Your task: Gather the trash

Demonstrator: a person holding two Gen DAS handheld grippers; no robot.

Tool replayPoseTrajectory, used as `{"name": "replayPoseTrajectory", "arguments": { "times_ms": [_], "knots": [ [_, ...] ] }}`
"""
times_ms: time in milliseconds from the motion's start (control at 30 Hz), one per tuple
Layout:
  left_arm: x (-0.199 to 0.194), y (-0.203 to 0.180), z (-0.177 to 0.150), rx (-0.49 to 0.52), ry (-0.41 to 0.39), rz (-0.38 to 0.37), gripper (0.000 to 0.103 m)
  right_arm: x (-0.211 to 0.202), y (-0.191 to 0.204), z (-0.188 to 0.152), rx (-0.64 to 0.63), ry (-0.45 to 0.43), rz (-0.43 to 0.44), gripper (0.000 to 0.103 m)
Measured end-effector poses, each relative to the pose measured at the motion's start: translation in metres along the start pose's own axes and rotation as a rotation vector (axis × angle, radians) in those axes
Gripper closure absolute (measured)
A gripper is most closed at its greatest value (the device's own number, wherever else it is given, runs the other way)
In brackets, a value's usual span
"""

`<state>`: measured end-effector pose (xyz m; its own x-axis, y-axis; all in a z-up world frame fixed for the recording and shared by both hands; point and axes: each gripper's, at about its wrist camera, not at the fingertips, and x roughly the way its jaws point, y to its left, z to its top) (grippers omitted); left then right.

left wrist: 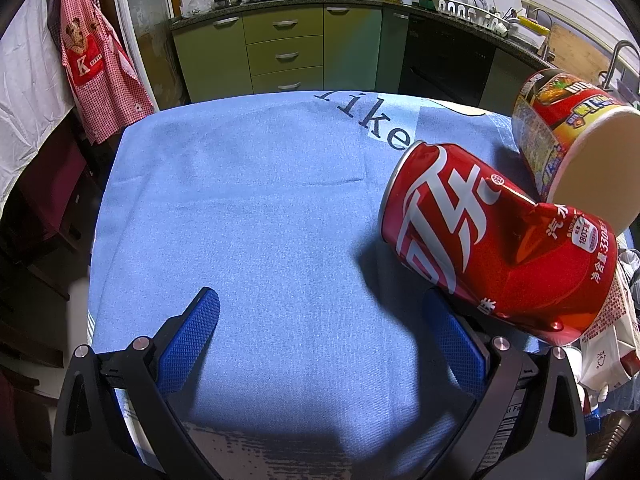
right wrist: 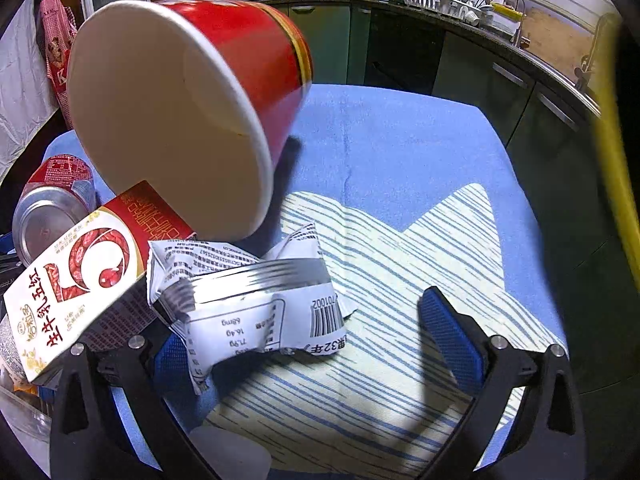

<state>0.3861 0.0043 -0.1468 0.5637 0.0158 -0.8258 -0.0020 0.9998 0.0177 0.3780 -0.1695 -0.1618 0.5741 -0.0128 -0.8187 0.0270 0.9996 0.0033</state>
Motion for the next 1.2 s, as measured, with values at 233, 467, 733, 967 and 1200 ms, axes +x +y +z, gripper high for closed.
{"name": "replayPoseTrajectory", "arguments": {
  "times_ms": [233, 467, 733, 967, 1200],
  "knots": [
    [0.0002, -0.0002, -0.0003, 0.0, 0.0, 0.0, 0.003, -0.001, 0.002, -0.0004, 0.0, 0.0, 0.0, 0.005],
    [0.0001, -0.0009, -0.0003, 0.0, 0.0, 0.0, 0.003, -0.0017, 0.0023, -0.0002, 0.0, 0.0, -0.001, 0.005],
    [-0.0002, -0.0018, -0.0004, 0.0, 0.0, 0.0, 0.003, -0.0018, 0.0016, -0.0001, 0.0, 0.0, -0.001, 0.005],
    [0.0002, -0.0003, -0.0003, 0.0, 0.0, 0.0, 0.003, -0.0016, 0.002, -0.0002, 0.0, 0.0, -0.001, 0.005],
    [-0.0002, -0.0017, -0.0004, 0.0, 0.0, 0.0, 0.003, -0.0018, 0.0012, 0.0, 0.0, 0.0, -0.001, 0.005]
  ]
}}
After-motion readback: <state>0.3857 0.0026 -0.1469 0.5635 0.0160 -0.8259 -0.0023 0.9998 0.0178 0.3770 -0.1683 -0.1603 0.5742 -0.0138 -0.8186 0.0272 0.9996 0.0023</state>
